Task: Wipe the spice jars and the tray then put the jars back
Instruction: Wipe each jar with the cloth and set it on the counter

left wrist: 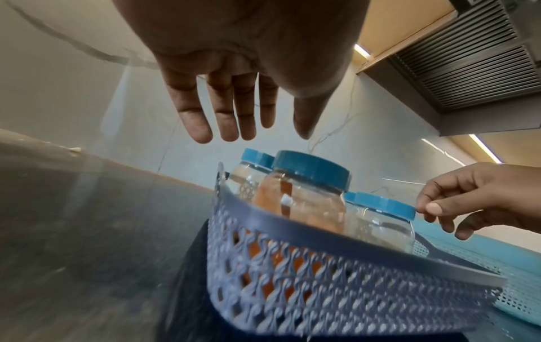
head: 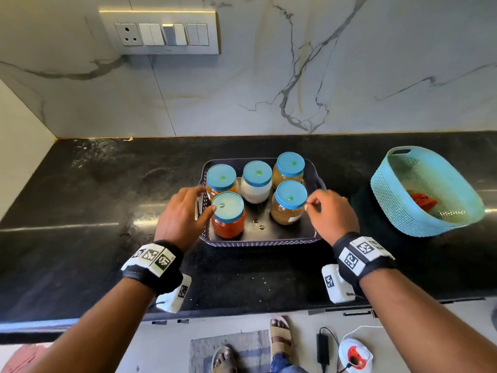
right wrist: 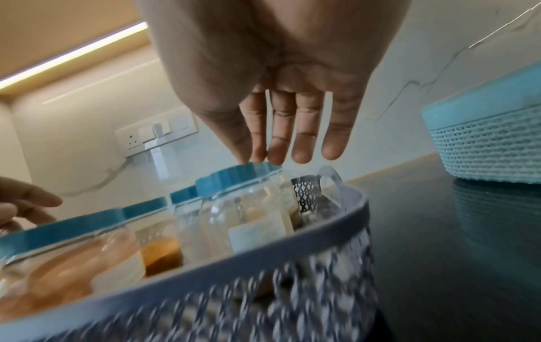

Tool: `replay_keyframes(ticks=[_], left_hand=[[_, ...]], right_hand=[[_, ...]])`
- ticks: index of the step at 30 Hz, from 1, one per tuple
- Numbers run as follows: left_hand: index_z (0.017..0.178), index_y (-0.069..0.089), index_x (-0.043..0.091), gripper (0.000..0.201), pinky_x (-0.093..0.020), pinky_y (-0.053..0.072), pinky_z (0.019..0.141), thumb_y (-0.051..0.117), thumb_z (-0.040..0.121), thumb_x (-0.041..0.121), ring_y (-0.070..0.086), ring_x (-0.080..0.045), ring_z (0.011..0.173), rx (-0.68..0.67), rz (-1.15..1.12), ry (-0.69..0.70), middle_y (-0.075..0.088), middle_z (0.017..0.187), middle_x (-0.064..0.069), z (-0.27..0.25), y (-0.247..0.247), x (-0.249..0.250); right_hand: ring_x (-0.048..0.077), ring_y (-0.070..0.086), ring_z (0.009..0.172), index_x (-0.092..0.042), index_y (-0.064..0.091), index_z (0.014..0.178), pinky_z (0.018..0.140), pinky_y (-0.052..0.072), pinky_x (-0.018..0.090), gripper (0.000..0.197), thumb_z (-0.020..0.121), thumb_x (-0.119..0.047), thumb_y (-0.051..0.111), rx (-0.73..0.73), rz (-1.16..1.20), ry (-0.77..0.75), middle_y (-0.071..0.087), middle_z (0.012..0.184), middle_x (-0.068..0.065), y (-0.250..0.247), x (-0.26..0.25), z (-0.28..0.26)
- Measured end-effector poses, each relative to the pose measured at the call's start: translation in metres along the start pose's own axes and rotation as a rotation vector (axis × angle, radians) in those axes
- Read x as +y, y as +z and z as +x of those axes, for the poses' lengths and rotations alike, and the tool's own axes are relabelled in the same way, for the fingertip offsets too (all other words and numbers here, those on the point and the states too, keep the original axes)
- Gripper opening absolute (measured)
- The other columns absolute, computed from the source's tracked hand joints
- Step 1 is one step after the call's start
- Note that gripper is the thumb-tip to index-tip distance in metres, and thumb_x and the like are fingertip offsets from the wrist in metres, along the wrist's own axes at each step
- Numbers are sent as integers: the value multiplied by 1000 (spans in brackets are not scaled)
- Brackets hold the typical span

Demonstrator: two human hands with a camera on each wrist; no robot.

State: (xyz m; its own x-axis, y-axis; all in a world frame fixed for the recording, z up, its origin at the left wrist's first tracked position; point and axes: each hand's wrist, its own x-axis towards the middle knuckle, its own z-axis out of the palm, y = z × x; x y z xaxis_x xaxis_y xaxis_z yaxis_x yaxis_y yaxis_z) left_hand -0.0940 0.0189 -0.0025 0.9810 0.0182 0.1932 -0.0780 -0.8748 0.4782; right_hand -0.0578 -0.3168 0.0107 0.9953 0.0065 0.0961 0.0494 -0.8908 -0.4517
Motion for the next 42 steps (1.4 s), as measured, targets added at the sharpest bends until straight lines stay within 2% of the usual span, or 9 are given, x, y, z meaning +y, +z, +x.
replay_keyframes(ticks=[7, 14, 19, 22, 25, 28, 33, 38, 42], left_hand=[[133, 58, 16, 42, -42, 50, 94, 72, 93, 23, 60, -26, 112, 28, -85, 11, 63, 128, -5, 41, 1, 43], [131, 60, 16, 39, -30, 46, 93, 71, 94, 20, 61, -20, 111, 19, -128, 38, 67, 124, -2, 53, 18, 82], [128, 64, 13, 40, -41, 50, 96, 76, 90, 17, 62, -27, 111, -26, -143, 76, 67, 121, -6, 55, 27, 104], [129, 65, 14, 43, -43, 48, 97, 78, 89, 20, 62, -32, 115, -95, -41, 187, 67, 124, -8, 63, 28, 122], [128, 65, 18, 40, -42, 48, 95, 76, 91, 30, 62, -32, 116, -131, -1, 310, 66, 127, -6, 74, 26, 146], [130, 64, 20, 42, -43, 48, 93, 69, 93, 40, 61, -30, 112, -182, -24, 337, 65, 125, -3, 89, 28, 173], [133, 62, 19, 47, -41, 49, 92, 77, 90, 28, 63, -32, 110, -254, 7, 474, 67, 121, -5, 110, 55, 234], [135, 63, 17, 51, -42, 51, 92, 77, 88, 32, 64, -34, 111, -295, 1, 547, 66, 126, -8, 124, 79, 273], [133, 66, 17, 48, -44, 53, 93, 77, 89, 32, 65, -34, 112, -324, -12, 566, 67, 127, -8, 129, 91, 284]], right_hand=[[28, 63, 107, -19, 58, 129, 89, 55, 42, 44, 87, -14, 69, -68, 66, -36, 58, 127, 8, -10, 6, 41], [27, 63, 111, -19, 62, 125, 94, 54, 46, 38, 89, -21, 72, -156, 183, -113, 63, 123, 7, -3, 17, 53], [23, 65, 103, -20, 65, 122, 91, 55, 43, 30, 92, -26, 68, -142, 246, -101, 66, 117, 4, -21, 20, 59], [15, 68, 90, -21, 75, 104, 85, 54, 30, 15, 90, -24, 70, -127, 282, -63, 74, 99, -4, -64, 40, 71], [13, 69, 80, -21, 77, 89, 79, 53, 29, 8, 88, -23, 69, -3, 269, -47, 71, 77, -12, -130, 79, 90], [10, 67, 82, -17, 78, 92, 80, 50, 24, 9, 88, -16, 70, 8, 117, -37, 70, 83, -11, -185, 124, 109], [25, 69, 99, -13, 78, 98, 89, 50, 32, 13, 89, -14, 69, -261, -295, -24, 76, 102, 4, -210, 190, 126], [23, 63, 116, -21, 71, 121, 98, 46, 32, 28, 96, -14, 58, -594, -568, 10, 69, 127, -1, -206, 227, 129], [23, 61, 110, -23, 66, 124, 84, 44, 27, 30, 95, -19, 61, -695, -625, 46, 67, 123, 1, -188, 239, 142]])
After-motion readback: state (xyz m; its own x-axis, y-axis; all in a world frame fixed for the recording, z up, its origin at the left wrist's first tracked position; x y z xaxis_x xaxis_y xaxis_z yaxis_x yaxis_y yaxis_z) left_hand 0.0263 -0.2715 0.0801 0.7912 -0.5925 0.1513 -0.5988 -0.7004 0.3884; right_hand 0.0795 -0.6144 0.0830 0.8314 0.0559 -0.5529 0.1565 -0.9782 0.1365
